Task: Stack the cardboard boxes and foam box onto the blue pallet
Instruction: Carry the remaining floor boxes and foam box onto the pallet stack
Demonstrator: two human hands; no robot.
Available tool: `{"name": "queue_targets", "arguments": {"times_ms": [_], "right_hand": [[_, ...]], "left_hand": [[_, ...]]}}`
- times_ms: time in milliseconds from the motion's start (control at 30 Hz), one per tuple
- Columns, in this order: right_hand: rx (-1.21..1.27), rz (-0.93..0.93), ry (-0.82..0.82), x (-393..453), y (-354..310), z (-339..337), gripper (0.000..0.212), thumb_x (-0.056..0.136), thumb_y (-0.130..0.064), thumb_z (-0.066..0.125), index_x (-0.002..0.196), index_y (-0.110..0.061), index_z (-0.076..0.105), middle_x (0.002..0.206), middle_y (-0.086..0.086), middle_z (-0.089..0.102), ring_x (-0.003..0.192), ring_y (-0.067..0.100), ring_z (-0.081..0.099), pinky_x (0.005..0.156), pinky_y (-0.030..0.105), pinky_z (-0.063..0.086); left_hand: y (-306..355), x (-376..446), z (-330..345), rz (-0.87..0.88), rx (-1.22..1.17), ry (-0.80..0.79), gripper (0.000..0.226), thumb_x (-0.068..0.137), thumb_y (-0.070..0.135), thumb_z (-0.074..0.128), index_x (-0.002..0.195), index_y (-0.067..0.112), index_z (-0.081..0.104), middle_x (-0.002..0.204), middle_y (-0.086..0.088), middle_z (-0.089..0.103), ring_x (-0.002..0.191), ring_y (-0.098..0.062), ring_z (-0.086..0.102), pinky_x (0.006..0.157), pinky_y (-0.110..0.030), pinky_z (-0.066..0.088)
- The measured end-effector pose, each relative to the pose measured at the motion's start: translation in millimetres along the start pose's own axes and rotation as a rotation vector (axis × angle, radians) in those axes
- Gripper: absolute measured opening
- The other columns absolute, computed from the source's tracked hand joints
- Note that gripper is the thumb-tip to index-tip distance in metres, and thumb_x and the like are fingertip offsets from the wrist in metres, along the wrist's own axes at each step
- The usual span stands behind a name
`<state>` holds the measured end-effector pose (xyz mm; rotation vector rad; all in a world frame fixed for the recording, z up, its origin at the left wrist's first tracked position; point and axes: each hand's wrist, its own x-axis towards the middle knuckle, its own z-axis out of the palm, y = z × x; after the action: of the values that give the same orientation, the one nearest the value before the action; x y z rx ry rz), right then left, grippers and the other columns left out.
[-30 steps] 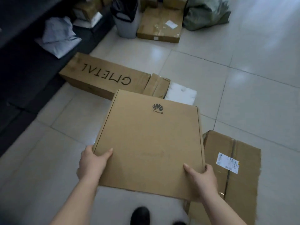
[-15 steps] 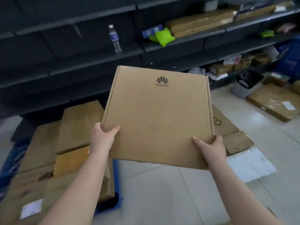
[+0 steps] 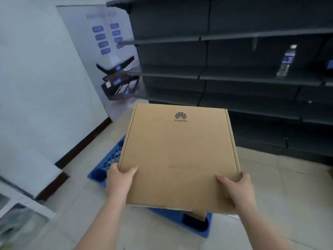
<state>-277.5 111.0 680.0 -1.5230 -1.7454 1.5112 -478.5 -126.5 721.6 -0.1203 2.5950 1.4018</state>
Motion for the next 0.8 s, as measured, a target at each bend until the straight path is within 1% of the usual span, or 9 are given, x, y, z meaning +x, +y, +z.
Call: {"name": "queue_targets", "arguments": {"times_ms": [67, 167, 233, 333, 467, 633, 700, 800], "right_hand": [[-0.016, 0.016, -0.063, -11, -10, 65, 0.069, 0.067, -0.039, 0.079, 0.118, -0.011, 0.041, 0.121, 0.01, 0.054, 0.102, 0.031, 0.054, 0.085, 0.045, 0.048], [-0.026, 0.035, -0.106, -25, -21, 144, 0.075, 0.067, -0.038, 0.079, 0.125, -0.012, 0.04, 0.124, 0.009, 0.053, 0.109, 0.031, 0.053, 0.09, 0.046, 0.047], [-0.042, 0.059, -0.109, -28, -26, 184, 0.077, 0.067, -0.039, 0.079, 0.127, -0.012, 0.039, 0.124, 0.009, 0.052, 0.111, 0.03, 0.052, 0.091, 0.045, 0.046], [-0.075, 0.111, -0.128, -24, -30, 231, 0.072, 0.067, -0.039, 0.079, 0.121, -0.011, 0.041, 0.123, 0.01, 0.054, 0.111, 0.03, 0.053, 0.089, 0.042, 0.046], [-0.104, 0.178, -0.157, 7, -37, 293, 0.077, 0.067, -0.041, 0.078, 0.125, -0.009, 0.04, 0.124, 0.01, 0.053, 0.11, 0.03, 0.054, 0.091, 0.043, 0.048], [-0.178, 0.285, -0.185, 69, -44, 370, 0.069, 0.065, -0.043, 0.077, 0.115, -0.009, 0.043, 0.117, 0.01, 0.056, 0.104, 0.029, 0.055, 0.086, 0.04, 0.048], [-0.199, 0.322, -0.173, 93, -46, 395, 0.071, 0.065, -0.043, 0.077, 0.117, -0.008, 0.043, 0.118, 0.011, 0.054, 0.106, 0.03, 0.055, 0.087, 0.04, 0.048], [-0.212, 0.359, -0.157, 128, -42, 431, 0.074, 0.068, -0.042, 0.076, 0.123, -0.006, 0.041, 0.124, 0.012, 0.051, 0.11, 0.031, 0.053, 0.089, 0.041, 0.047]], "left_hand": [[-23, 45, -40, -0.034, 0.023, 0.031, 0.059, 0.071, 0.047, 0.071, 0.117, 0.019, 0.047, 0.116, -0.006, 0.058, 0.099, -0.031, 0.059, 0.088, -0.05, 0.05], [-50, 106, -85, -0.061, 0.095, 0.069, 0.068, 0.07, 0.051, 0.07, 0.125, 0.02, 0.043, 0.122, -0.007, 0.054, 0.104, -0.032, 0.057, 0.09, -0.051, 0.048], [-61, 141, -103, -0.062, 0.13, 0.075, 0.073, 0.072, 0.051, 0.069, 0.131, 0.019, 0.041, 0.128, -0.008, 0.051, 0.109, -0.032, 0.055, 0.092, -0.051, 0.047], [-73, 191, -115, -0.077, 0.153, 0.045, 0.074, 0.073, 0.048, 0.07, 0.133, 0.016, 0.041, 0.129, -0.011, 0.05, 0.111, -0.034, 0.054, 0.094, -0.052, 0.046], [-87, 260, -108, -0.124, 0.19, 0.007, 0.073, 0.067, 0.053, 0.068, 0.127, 0.017, 0.044, 0.124, -0.011, 0.053, 0.107, -0.035, 0.056, 0.093, -0.053, 0.046], [-99, 358, -78, -0.223, 0.28, 0.008, 0.069, 0.073, 0.046, 0.07, 0.129, 0.015, 0.044, 0.126, -0.014, 0.052, 0.11, -0.037, 0.054, 0.095, -0.051, 0.045], [-99, 396, -61, -0.239, 0.294, -0.014, 0.068, 0.074, 0.044, 0.07, 0.129, 0.013, 0.044, 0.125, -0.014, 0.052, 0.109, -0.037, 0.055, 0.094, -0.051, 0.045], [-100, 455, -30, -0.217, 0.33, -0.073, 0.061, 0.073, 0.043, 0.069, 0.123, 0.015, 0.048, 0.117, -0.011, 0.055, 0.102, -0.035, 0.057, 0.091, -0.051, 0.048]]}}
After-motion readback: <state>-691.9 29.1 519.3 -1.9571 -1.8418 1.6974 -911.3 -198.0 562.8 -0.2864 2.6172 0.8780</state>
